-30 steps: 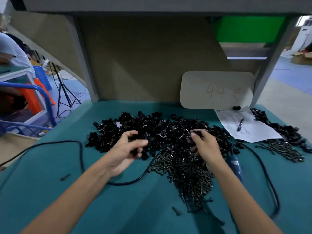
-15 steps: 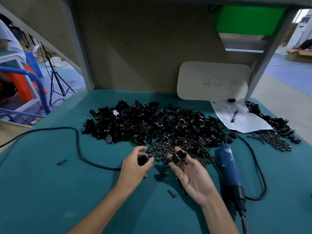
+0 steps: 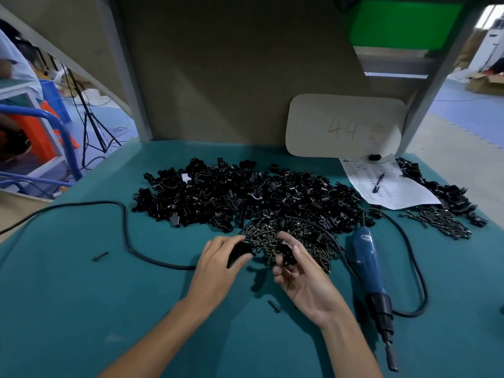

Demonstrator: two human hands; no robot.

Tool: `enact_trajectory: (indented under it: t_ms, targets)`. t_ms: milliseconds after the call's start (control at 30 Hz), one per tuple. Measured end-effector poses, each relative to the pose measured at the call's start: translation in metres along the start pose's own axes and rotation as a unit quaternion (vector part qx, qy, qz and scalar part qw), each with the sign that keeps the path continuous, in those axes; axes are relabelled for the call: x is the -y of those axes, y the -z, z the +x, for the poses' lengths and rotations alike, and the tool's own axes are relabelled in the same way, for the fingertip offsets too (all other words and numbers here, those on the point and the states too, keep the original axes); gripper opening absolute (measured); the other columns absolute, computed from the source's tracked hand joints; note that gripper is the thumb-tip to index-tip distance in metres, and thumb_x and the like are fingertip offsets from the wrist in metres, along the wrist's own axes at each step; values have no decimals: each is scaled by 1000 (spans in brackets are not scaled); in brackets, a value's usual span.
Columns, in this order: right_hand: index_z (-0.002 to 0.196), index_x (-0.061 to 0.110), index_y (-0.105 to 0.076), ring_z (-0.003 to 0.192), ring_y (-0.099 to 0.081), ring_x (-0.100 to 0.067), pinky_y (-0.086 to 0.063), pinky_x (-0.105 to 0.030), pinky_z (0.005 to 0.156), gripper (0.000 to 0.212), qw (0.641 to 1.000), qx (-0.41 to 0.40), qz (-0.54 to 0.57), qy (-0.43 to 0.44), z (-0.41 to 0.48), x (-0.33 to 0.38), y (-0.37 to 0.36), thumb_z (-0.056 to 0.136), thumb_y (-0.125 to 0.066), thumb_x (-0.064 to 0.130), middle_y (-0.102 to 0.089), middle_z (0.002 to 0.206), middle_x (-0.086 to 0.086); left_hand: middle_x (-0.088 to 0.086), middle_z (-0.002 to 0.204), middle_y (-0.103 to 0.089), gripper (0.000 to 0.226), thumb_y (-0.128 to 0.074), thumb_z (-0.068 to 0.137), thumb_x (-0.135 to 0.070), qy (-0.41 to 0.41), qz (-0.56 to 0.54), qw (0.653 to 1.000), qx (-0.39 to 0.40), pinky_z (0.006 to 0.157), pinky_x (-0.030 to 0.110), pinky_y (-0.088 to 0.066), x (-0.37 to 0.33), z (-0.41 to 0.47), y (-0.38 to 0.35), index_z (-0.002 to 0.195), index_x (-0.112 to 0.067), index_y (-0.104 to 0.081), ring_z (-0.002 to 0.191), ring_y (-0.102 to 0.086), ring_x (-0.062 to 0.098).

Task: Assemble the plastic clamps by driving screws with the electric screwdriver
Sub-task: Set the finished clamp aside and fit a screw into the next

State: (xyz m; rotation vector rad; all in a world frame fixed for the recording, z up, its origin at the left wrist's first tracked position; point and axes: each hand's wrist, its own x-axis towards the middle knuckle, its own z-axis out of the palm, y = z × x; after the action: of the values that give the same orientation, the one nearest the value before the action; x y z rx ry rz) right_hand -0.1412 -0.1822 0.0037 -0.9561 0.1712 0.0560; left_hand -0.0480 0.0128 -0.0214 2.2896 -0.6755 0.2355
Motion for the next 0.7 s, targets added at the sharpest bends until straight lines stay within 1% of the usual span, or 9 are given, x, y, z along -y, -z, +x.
enact_trajectory:
  t_ms: [67, 133, 200, 267, 367, 467, 567, 633, 700]
  targets:
    - [139, 37, -59, 81, -61, -16, -54, -27, 72, 38, 1000, 10, 1, -7, 0, -1, 1, 101, -55, 39, -64, 94, -3, -13, 107, -45, 55, -45, 92, -66, -8, 29, 999, 12, 86, 22, -34, 0, 1, -1, 128, -29, -62, 102, -36, 6]
    - [135, 37, -59, 77, -58, -16, -51, -27, 68, 34, 1000, 15, 18, -8, 0, -3, 1, 102, -54, 40, -63, 93, -4, -10, 106, -42, 61, -39, 90, -70, -8, 41, 999, 20, 85, 24, -34, -1, 2, -1, 122, -25, -65, 101, -34, 9]
    - [125, 35, -63, 72, -55, -16, -48, -27, 63, 28, 999, 14, 43, -5, 1, -4, 1, 100, -52, 44, -61, 89, -5, -11, 109, -43, 59, -37, 91, -70, -12, 37, 999, 21, 85, 25, -36, -1, 4, -1, 118, -24, -63, 101, -36, 9]
    - [113, 32, -66, 70, -54, -16, -47, -27, 62, 26, 998, 11, 55, 0, 4, -4, 1, 99, -52, 48, -59, 86, -4, -15, 109, -47, 53, -35, 95, -71, -28, 29, 999, 26, 83, 27, -40, 0, 3, -1, 119, -29, -58, 99, -44, 8]
    - [105, 22, -74, 68, -56, -15, -50, -27, 60, 38, 999, -25, 42, -2, 6, -5, -3, 94, -54, 52, -60, 81, -2, -16, 102, -50, 48, -33, 96, -73, -27, 35, 998, 40, 74, 28, -47, 0, 0, -1, 127, -40, -48, 85, -54, 8]
    - [105, 15, -80, 68, -62, -13, -55, -25, 61, 49, 998, -66, 22, -11, 5, -7, -5, 93, -53, 53, -65, 79, -3, -16, 97, -41, 48, -37, 95, -72, -11, 28, 999, 39, 70, 25, -48, 1, -2, -2, 133, -43, -45, 77, -54, 6]
    - [121, 10, -75, 82, -68, -18, -59, -28, 74, 41, 998, -38, 56, -14, 4, -6, -2, 105, -45, 33, -73, 98, -9, -18, 103, -39, 50, -40, 94, -70, -7, 1, 999, 53, 77, 29, -50, 2, -3, -3, 138, -45, -41, 85, -54, 3]
    - [131, 10, -68, 93, -70, -20, -57, -32, 81, 41, 998, -17, 63, -17, 4, -4, -4, 106, -36, 12, -73, 118, -13, -21, 107, -37, 55, -41, 94, -68, -16, 6, 998, 66, 79, 29, -50, 0, -2, -3, 143, -44, -37, 87, -54, 1]
    - [134, 13, -63, 97, -70, -20, -56, -30, 83, 44, 999, -16, 30, -16, 5, -3, -9, 105, -33, 1, -71, 126, -14, -20, 109, -36, 57, -45, 96, -60, -21, 8, 997, 71, 81, 28, -49, -2, -3, -3, 148, -41, -34, 89, -53, 0]
